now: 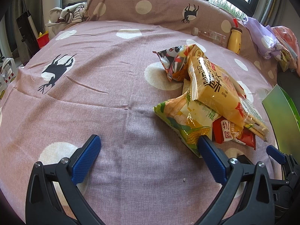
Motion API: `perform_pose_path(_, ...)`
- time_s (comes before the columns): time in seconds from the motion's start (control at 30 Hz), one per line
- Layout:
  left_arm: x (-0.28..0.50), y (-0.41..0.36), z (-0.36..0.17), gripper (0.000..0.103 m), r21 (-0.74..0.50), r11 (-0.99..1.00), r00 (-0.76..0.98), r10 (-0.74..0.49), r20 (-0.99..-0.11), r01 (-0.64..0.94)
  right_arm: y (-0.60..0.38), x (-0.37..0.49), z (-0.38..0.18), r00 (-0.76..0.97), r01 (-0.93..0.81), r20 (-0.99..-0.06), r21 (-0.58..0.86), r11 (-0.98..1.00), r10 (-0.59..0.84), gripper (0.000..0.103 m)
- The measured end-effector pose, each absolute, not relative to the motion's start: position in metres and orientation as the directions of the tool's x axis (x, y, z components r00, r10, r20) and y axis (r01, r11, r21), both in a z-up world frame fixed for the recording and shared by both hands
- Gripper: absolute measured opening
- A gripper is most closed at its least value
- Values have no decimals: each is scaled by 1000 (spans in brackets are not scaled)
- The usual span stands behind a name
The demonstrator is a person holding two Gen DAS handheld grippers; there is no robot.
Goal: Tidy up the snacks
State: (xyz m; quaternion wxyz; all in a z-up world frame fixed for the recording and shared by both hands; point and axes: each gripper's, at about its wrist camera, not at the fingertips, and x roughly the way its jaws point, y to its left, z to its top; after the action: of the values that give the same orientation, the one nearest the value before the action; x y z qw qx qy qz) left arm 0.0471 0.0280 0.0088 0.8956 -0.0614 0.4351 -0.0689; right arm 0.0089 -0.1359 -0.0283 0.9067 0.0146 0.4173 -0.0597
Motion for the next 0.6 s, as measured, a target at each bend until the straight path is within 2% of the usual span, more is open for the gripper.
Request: perform_pose_path(0.6,46,28,9,103,-158,985,610,-166,-775,68,-136,9,-28,645,121,-758,-23,992,-96,103)
